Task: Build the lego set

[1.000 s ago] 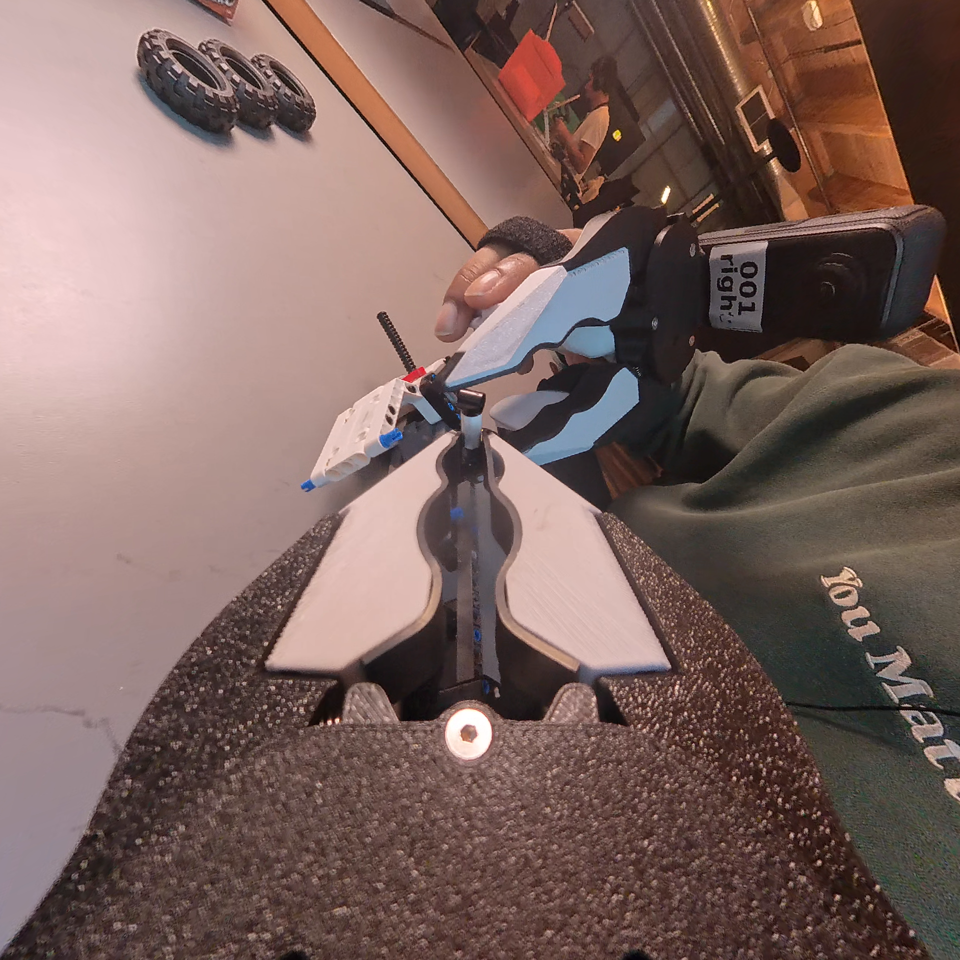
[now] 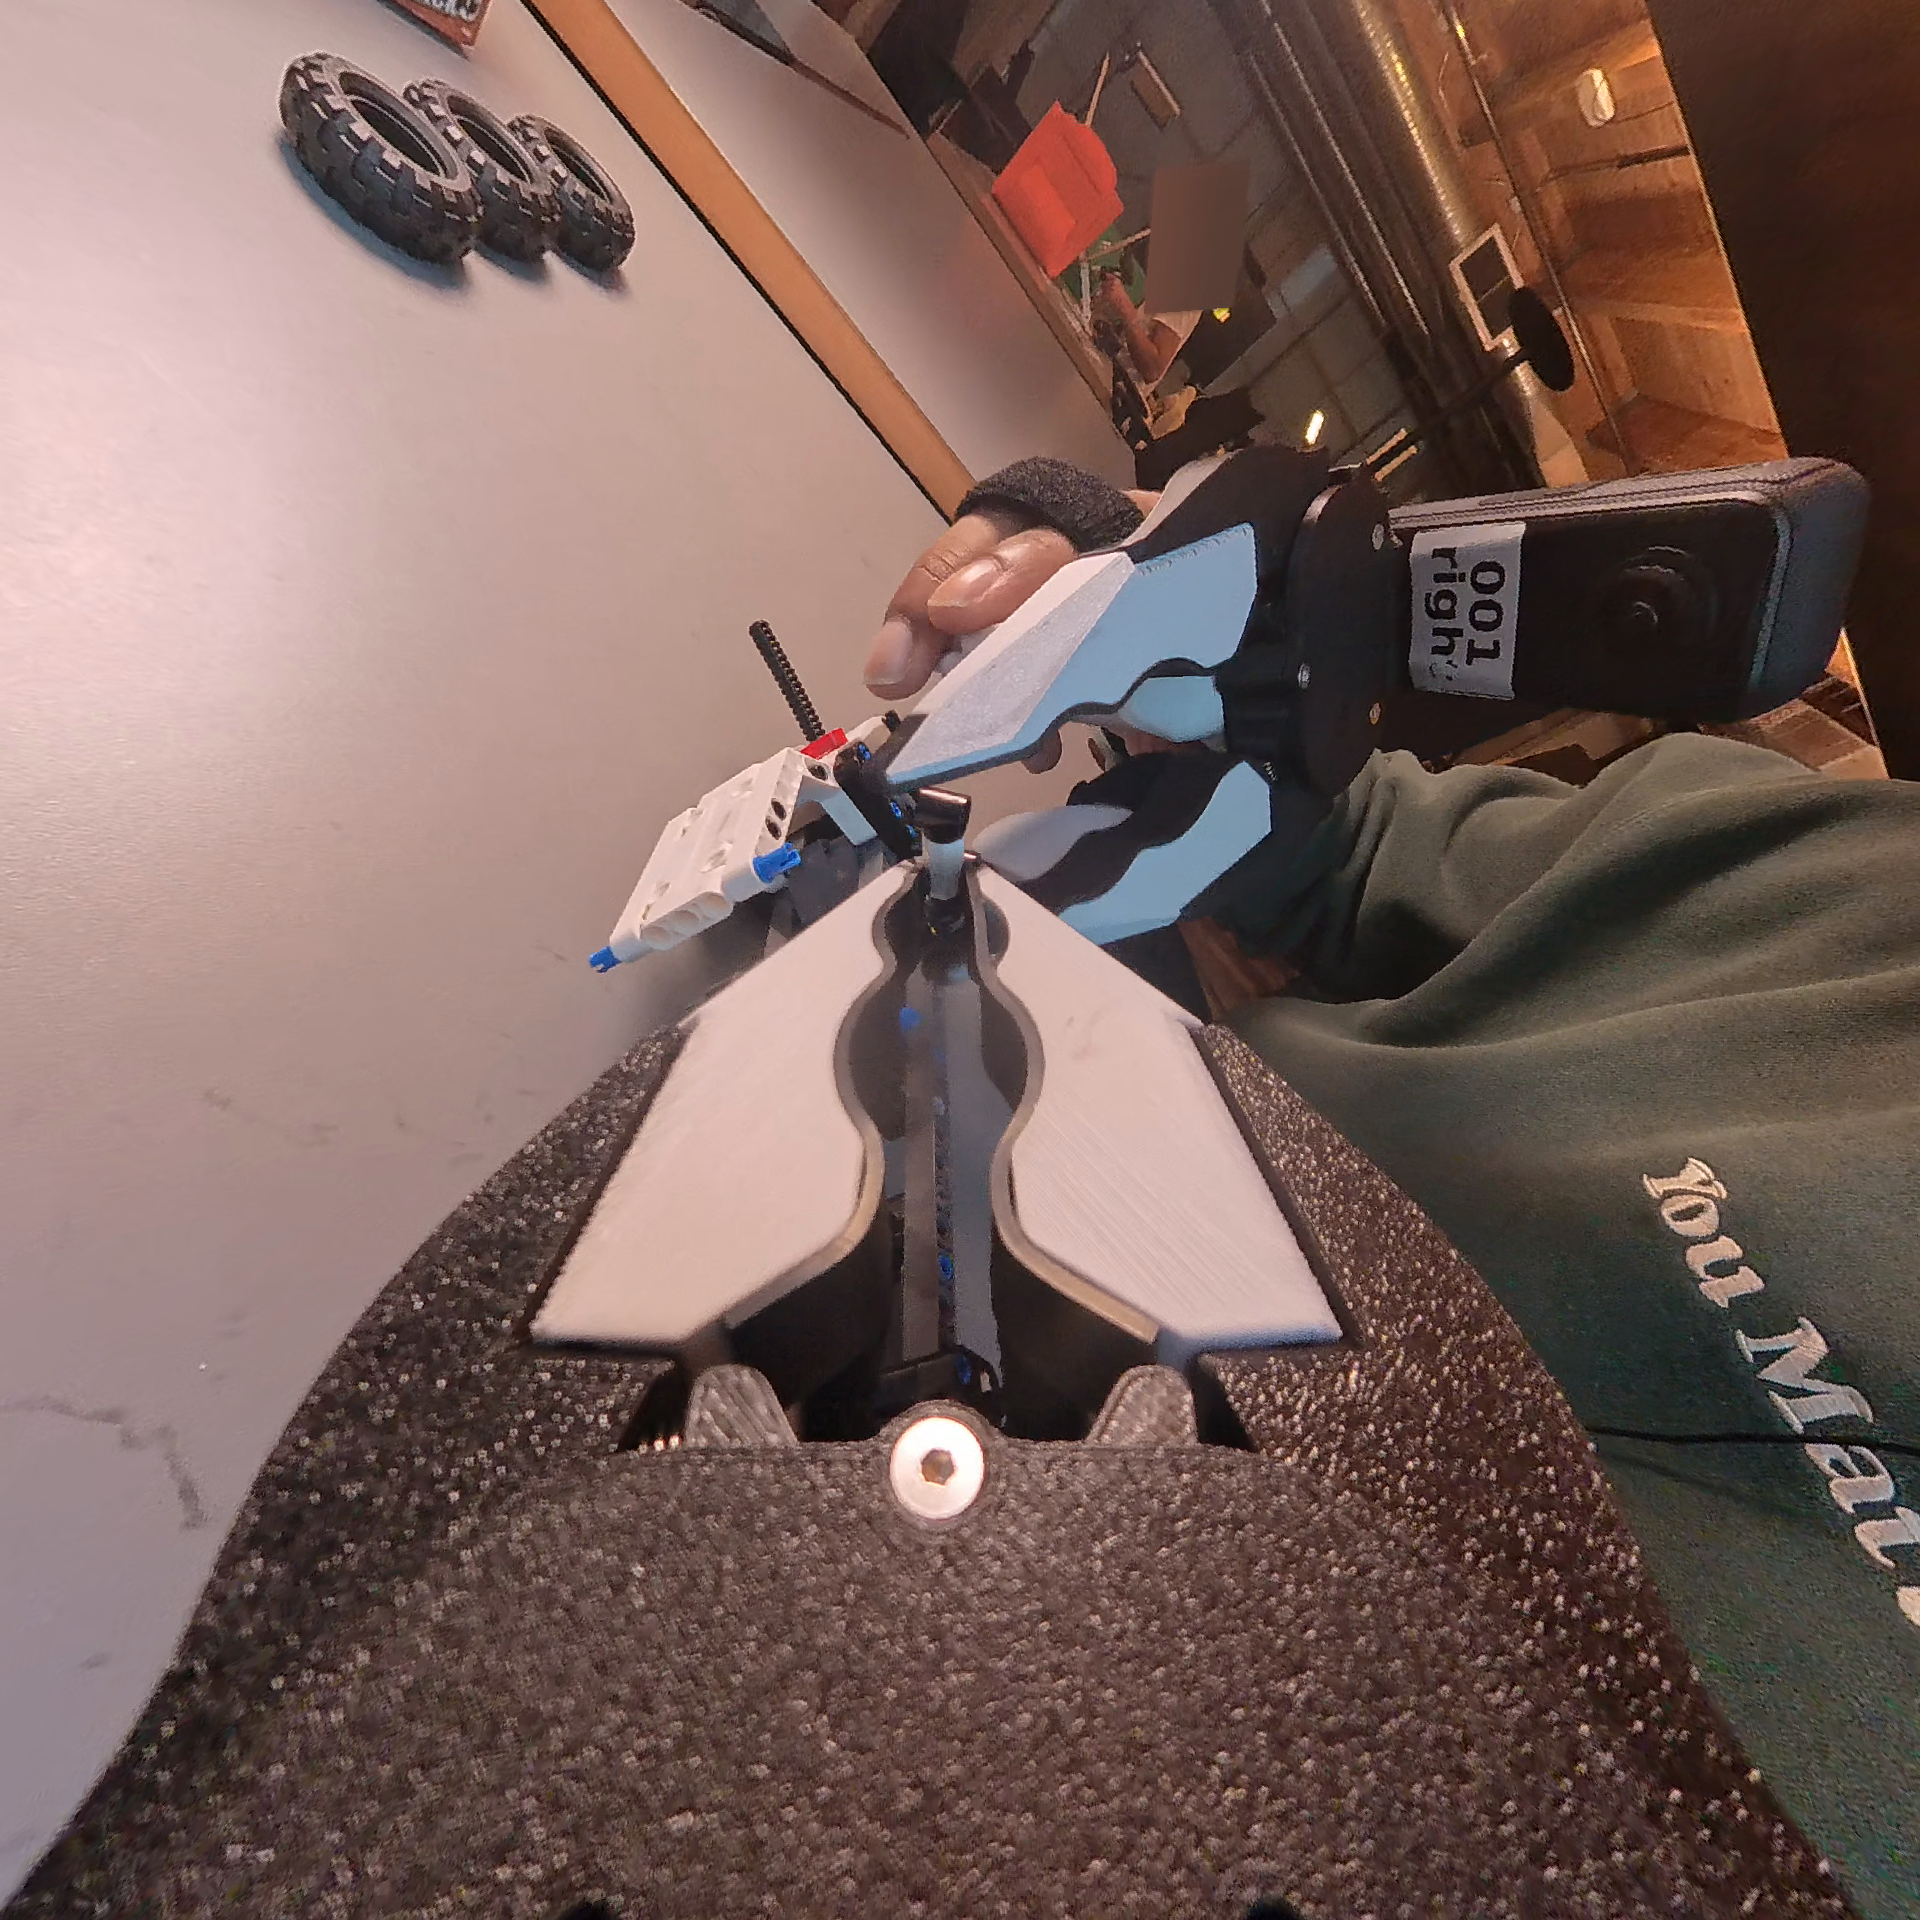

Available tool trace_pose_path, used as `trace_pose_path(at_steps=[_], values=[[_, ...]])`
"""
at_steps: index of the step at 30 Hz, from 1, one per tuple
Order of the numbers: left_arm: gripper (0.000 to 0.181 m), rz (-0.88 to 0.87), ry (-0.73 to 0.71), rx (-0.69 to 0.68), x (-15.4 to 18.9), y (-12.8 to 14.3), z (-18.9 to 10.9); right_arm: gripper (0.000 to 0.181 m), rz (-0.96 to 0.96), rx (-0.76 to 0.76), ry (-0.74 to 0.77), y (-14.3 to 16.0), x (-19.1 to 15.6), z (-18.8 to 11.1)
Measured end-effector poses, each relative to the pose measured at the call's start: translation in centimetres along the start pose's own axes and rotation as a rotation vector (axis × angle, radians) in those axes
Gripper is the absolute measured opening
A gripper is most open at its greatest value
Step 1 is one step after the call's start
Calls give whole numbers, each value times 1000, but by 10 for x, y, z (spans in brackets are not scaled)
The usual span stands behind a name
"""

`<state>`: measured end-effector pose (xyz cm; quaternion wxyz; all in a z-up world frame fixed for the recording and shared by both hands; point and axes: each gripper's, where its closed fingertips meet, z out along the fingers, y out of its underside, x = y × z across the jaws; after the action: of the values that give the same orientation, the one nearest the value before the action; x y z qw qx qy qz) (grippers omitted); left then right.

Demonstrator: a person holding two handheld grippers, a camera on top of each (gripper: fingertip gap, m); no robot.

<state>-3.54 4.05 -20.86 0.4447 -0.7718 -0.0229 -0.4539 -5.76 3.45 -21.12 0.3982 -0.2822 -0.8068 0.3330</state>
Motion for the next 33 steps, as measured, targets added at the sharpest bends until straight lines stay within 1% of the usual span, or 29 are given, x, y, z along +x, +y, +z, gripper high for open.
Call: trace_pose_path(at_steps=[1,9,12,13,16,18,22,24,25,26,27,29,33], values=[[7,1,2,-5,1,1,1,27,-4,1,4,0,1,0],[7,-3,4,-10,0,2,2,27,8,13,0,1,0,1],[7,-3,5,-9,0,2,2,24,-3,21,2,0,-1,1],[7,-5,5,1,0,0,2,17,-7,25,4,0,-1,1],[7,5,-2,0,0,-1,0,18,4,40,11,-1,-1,2],[7,13,-5,-4,0,-1,0,20,-5,43,16,-2,-1,2],[7,7,-1,-9,-1,0,-1,39,-10,42,13,-2,-1,-1],[7,2,17,-31,2,4,0,41,-31,42,5,-2,-4,-1],[7,6,19,-45,2,6,1,39,-47,46,3,-3,-6,-1],[7,11,23,-58,4,8,3,33,-59,44,-2,-3,-8,-1],[8,14,28,-66,5,9,4,23,-72,42,-2,-3,-9,0],[7,17,24,-73,5,11,5,23,-92,38,-4,-2,-10,0],[7,5,36,-71,6,11,5,22,-67,52,-8,-3,-10,0]])
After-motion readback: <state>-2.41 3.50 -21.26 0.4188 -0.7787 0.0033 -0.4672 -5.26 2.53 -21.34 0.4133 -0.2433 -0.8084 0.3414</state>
